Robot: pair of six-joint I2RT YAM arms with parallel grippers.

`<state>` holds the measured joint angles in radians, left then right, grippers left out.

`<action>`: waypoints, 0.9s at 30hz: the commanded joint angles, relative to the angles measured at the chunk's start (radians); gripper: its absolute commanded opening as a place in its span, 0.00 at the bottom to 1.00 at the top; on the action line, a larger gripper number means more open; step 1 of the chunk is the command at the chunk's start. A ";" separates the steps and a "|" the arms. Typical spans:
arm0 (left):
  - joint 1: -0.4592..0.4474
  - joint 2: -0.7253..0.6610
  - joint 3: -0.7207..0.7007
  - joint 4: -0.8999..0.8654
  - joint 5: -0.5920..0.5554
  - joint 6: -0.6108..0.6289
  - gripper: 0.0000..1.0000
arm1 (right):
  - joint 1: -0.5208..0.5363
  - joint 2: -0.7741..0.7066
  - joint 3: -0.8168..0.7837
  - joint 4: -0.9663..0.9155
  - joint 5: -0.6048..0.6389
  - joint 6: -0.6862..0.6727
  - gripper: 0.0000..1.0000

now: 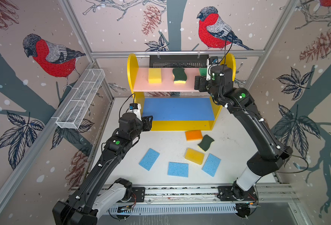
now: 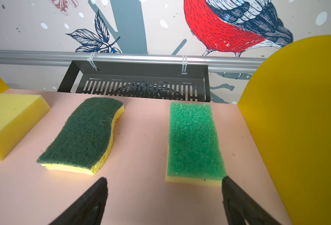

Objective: Arrange cleaning sponges on a shelf
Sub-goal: Place the cleaning sponge at the shelf, then move the cleaning sponge to the center of the table.

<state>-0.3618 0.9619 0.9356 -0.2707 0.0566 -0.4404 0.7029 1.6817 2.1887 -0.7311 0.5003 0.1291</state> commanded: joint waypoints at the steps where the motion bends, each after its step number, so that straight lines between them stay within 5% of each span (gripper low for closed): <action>1: 0.003 -0.009 0.008 0.000 0.001 0.003 0.47 | 0.012 -0.037 -0.033 0.036 0.034 -0.018 0.93; 15: -0.017 -0.032 -0.164 -0.023 0.100 -0.049 0.63 | 0.004 -0.448 -0.696 0.205 -0.103 0.163 0.95; 27: -0.168 -0.043 -0.266 -0.151 -0.052 -0.164 0.68 | -0.145 -0.704 -1.126 0.282 -0.338 0.322 0.96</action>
<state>-0.5209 0.9306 0.6834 -0.3698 0.0486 -0.5537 0.5724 1.0027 1.1057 -0.5137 0.2535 0.3992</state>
